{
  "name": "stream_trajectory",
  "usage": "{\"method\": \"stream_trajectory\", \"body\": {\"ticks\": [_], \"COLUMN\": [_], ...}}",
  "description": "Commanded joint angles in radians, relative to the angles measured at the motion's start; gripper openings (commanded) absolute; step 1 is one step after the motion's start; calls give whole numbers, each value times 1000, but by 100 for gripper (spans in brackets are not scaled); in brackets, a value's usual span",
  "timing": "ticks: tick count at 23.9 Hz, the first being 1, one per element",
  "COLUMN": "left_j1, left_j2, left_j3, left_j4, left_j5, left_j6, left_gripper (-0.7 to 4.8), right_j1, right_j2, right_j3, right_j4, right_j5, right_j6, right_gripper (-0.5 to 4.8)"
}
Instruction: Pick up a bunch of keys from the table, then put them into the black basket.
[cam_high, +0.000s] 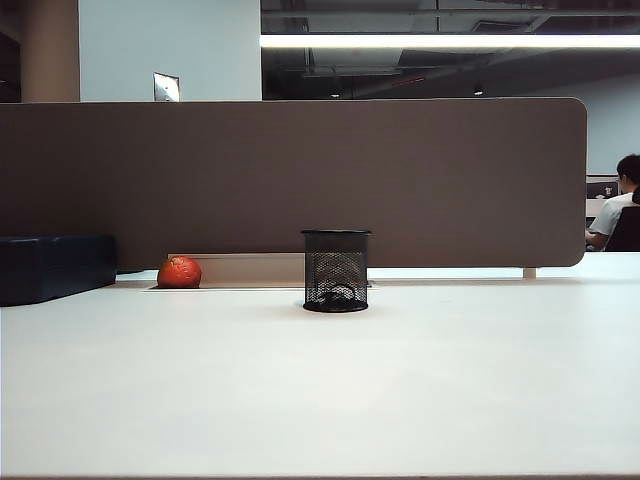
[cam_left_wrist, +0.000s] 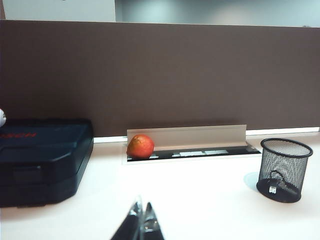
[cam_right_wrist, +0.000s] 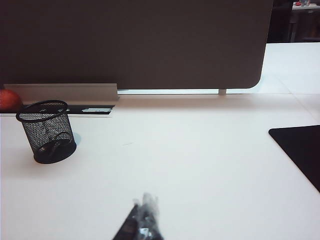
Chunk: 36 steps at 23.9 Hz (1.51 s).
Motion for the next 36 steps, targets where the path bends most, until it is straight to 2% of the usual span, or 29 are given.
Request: {"method": "stream_trajectory", "body": {"ticks": [1,5,12,20,25,36], "left_j1": [-2,-3,-3,-1,-1,-1], "left_j2": [-10,-26,-38,-37,-38,-38], "left_j3": [-2,-3,-3,-3,-3,-3], "left_j4": [53,47,-57,-72,-76,-101], "left_j5": [6,5,-5,-6,-5,-2], "left_j6": [0,0,0,1,54,52], "left_gripper": [-6,-6,-6,-6,-6,-6], "right_j1": [5,7,10,11,11,11], "right_j2": [-57,-76,-76,-76,-76,-76], "right_j3": [-27,-37,-82,-160,-206,-206], "right_j4": [24,28,43,89,129,127], "right_j5": [-1,-5,3,28,29,26], "right_j6": [-3,-1,-3,-3,-4,-48], "right_gripper": [-8,-8,-8,-7,-8,-7]}}
